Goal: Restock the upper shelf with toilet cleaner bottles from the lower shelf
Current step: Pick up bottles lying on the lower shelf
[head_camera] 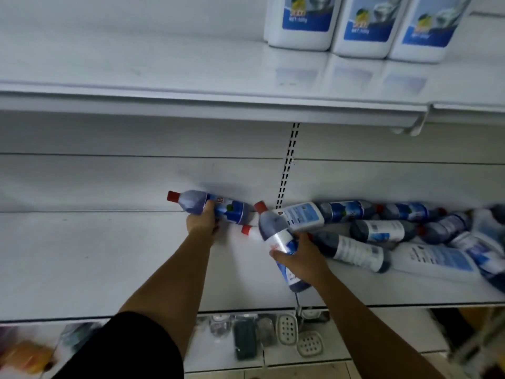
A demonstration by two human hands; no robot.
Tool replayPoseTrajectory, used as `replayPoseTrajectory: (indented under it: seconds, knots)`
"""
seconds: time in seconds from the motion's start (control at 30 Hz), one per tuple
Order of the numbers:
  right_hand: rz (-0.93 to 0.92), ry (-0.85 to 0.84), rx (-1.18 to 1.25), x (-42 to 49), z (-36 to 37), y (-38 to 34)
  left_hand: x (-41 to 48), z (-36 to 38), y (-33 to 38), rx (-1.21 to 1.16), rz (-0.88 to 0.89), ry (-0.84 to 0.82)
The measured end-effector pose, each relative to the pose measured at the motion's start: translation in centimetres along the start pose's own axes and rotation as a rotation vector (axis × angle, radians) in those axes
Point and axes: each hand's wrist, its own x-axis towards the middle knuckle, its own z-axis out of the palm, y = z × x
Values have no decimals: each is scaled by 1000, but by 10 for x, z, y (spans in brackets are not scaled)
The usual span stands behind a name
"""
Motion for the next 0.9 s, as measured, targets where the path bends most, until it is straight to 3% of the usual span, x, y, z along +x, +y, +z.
replayPoseTrajectory:
  seconds: [0.13, 0.23, 0.37, 0.47, 0.9]
  knots:
    - [166, -70, 447, -20, 2, -16, -30, -32, 9, -123, 85, -178]
    - [188, -103, 630, -36, 8, -33, -71, -48, 27, -249, 112, -361]
    - [201, -151, 874, -67, 9, -63, -131, -74, 39, -13, 199, -428]
    - [122, -167, 923, -101, 7, -86, -183, -101, 45, 128, 251, -456]
    - [-177, -51, 1025, -268, -11, -158, -334, -190, 74, 54, 287, -649]
